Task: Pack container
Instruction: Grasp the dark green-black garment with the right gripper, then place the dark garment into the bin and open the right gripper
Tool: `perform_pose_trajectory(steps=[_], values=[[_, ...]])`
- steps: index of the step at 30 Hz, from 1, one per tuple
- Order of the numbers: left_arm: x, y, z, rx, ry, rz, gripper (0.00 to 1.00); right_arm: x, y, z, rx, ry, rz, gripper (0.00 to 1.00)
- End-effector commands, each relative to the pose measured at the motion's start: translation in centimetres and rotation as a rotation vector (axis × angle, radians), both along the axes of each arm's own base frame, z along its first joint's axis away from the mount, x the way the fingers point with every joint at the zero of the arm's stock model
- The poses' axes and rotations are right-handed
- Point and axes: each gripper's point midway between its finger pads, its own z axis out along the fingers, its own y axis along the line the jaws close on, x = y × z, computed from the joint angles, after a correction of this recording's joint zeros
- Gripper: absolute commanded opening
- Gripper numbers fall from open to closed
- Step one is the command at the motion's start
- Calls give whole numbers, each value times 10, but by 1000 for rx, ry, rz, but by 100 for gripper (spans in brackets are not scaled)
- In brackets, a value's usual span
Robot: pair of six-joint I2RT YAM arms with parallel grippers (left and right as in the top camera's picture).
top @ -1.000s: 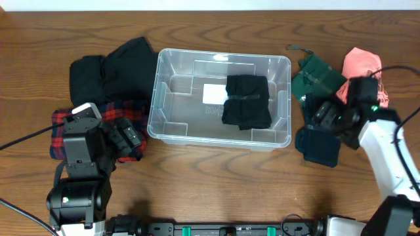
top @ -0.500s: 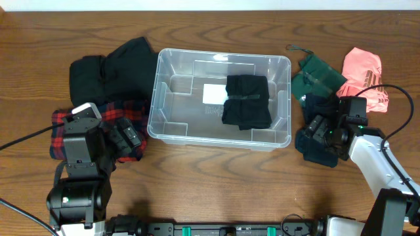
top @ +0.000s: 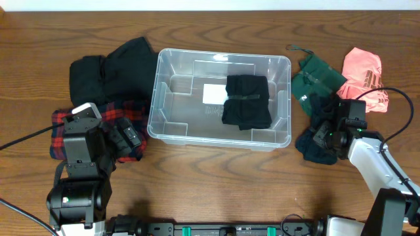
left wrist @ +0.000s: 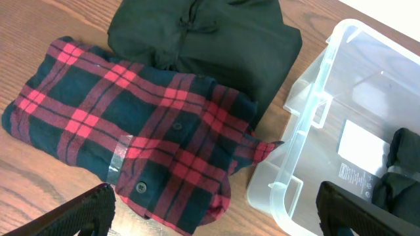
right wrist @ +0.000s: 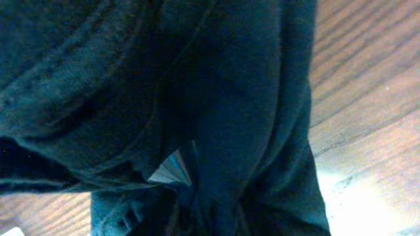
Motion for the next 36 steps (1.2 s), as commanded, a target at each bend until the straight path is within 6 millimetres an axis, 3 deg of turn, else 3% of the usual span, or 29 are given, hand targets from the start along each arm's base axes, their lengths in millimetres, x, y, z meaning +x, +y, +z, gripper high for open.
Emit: perform_pose_trajectory(steps=[1, 4, 12, 15, 18, 22, 27, 32, 36], values=[[1, 0, 9, -2, -23, 0, 98, 1, 11, 4, 57, -4, 51, 11], [1, 0, 9, -2, -23, 0, 98, 19, 11, 42, 45, -84, 74, 8], [1, 0, 9, -2, -23, 0, 98, 52, 10, 200, -25, -392, 124, 4], [1, 0, 9, -2, -23, 0, 98, 59, 25, 245, -29, -498, 170, 4], [1, 0, 9, -2, -23, 0, 98, 65, 57, 269, 10, -560, 255, 3], [1, 0, 9, -2, -23, 0, 98, 76, 120, 277, 80, -607, 388, 2], [1, 0, 9, -2, -23, 0, 98, 87, 204, 257, 160, -587, 545, 2], [1, 0, 9, -2, -23, 0, 98, 98, 267, 212, 180, -489, 618, 1], [1, 0, 9, -2, -23, 0, 98, 98, 310, 153, 218, -367, 617, 1]])
